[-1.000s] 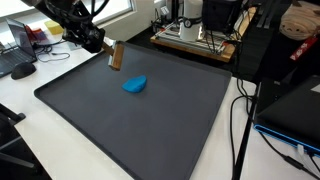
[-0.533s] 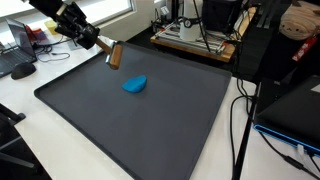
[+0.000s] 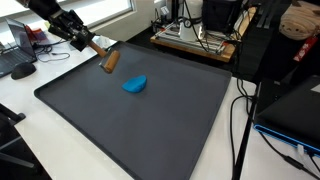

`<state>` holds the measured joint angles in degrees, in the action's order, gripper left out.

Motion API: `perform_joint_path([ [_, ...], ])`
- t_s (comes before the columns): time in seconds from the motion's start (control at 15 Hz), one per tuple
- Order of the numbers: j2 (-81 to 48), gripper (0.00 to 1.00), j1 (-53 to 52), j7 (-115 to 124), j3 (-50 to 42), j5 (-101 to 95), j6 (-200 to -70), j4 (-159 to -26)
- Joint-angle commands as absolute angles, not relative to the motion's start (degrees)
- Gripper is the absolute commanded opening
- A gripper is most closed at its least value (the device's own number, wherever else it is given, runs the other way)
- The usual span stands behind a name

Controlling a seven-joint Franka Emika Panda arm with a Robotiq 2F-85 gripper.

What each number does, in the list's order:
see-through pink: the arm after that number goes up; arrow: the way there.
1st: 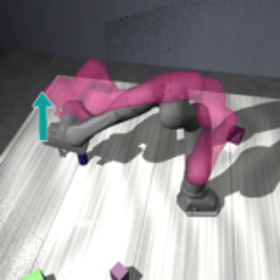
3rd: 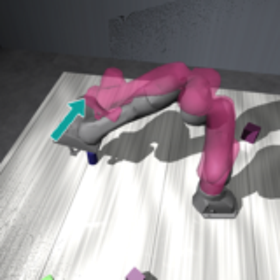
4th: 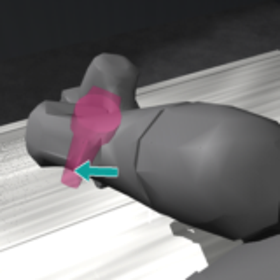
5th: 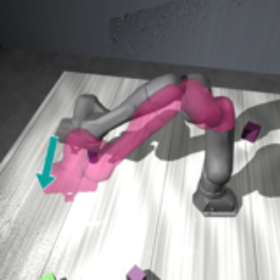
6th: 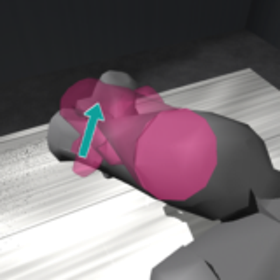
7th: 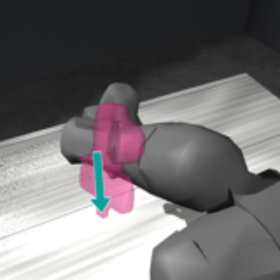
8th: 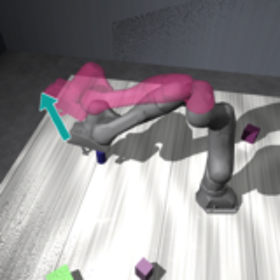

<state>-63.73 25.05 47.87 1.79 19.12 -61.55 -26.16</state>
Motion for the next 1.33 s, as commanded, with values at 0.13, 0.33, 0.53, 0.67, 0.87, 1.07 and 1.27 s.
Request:
perform_joint_path([
  [0.13,-65.29,0.22,27.37,49.37,3.62,23.00,-68.07,-25.55],
  [0.33,-65.96,0.22,28.02,50.59,3.93,23.44,-70.53,-25.79],
  [0.53,-66.63,0.22,29.25,51.81,5.19,25.19,-71.43,-26.18],
  [0.67,-67.17,0.22,30.07,52.25,5.94,26.28,-71.43,-26.41],
  [0.87,-68.53,0.22,31.46,53.57,6.67,27.63,-71.24,-25.97],
  [1.07,-69.58,0.22,32.74,54.25,7.36,28.69,-71.98,-25.59],
  [1.27,-69.95,0.22,33.38,54.44,7.62,28.93,-72.61,-25.50],
])
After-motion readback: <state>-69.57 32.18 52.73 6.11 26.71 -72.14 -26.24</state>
